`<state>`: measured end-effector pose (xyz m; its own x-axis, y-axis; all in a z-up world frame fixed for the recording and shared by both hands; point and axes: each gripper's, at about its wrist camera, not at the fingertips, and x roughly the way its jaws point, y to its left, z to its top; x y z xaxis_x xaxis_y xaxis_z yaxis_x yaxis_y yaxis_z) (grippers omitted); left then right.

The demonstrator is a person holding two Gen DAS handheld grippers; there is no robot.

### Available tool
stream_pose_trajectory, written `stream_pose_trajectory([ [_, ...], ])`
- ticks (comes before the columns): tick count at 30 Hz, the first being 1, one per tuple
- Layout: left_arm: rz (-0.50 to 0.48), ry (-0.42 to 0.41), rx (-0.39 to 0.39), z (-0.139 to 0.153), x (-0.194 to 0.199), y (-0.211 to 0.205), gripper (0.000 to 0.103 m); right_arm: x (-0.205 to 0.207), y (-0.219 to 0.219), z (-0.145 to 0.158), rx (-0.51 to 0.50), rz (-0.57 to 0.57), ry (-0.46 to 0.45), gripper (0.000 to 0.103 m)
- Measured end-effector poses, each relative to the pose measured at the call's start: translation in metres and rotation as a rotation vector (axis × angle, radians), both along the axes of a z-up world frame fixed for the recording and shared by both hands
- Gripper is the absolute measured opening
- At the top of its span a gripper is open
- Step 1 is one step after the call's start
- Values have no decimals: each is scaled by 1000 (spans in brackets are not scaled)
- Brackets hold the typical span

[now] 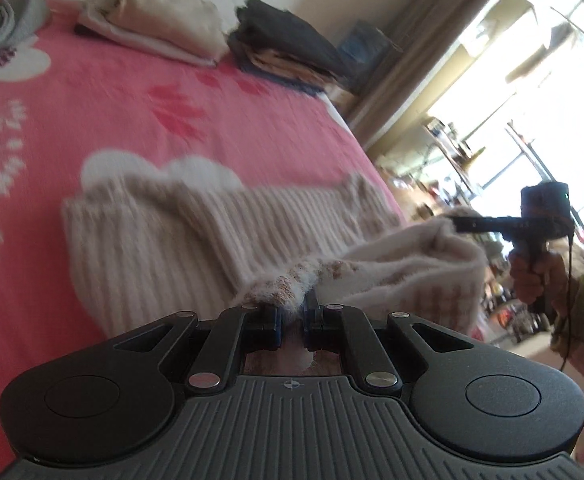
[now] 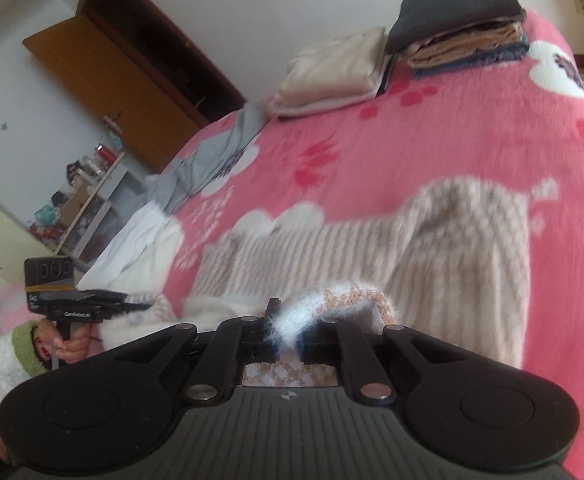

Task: Fold clothes
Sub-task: 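Pinch the fuzzy cardigan side edge with both grippers, then lift the edge with both grippers and fold the cardigan in half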

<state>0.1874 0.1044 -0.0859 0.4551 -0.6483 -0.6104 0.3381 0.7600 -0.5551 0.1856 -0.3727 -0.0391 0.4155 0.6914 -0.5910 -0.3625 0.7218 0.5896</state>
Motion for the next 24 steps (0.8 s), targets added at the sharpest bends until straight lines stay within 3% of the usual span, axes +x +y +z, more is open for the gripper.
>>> stream_pose_trajectory([
  [4, 135, 99, -15, -34, 50, 14, 8, 52, -4, -23, -14, -102, 2, 9],
  [7, 210, 195, -96, -58, 64, 27, 10, 79, -8, -51, 3, -189, 80, 9],
  [11, 265, 173, -200, -56, 61, 42, 10, 87, -13, -67, 88, -237, 88, 10],
  [15, 312, 254, -274, -62, 73, 54, 11, 98, -18, -74, 139, -277, 96, 11],
  [19, 373, 292, -349, -66, 70, 65, 19, 104, -28, -90, 210, -361, 202, 17],
  [20, 395, 290, -372, -66, 66, 70, 23, 102, -31, -90, 230, -376, 205, 26],
  [21, 436, 280, -398, -65, 61, 77, 35, 100, -36, -89, 246, -396, 203, 48],
  [22, 483, 266, -424, -63, 56, 86, 47, 97, -43, -88, 272, -419, 205, 56],
  [23, 530, 256, -442, -62, 50, 94, 51, 94, -50, -87, 309, -440, 209, 68],
  [24, 564, 245, -456, -60, 45, 102, 52, 91, -57, -86, 340, -462, 210, 72],
])
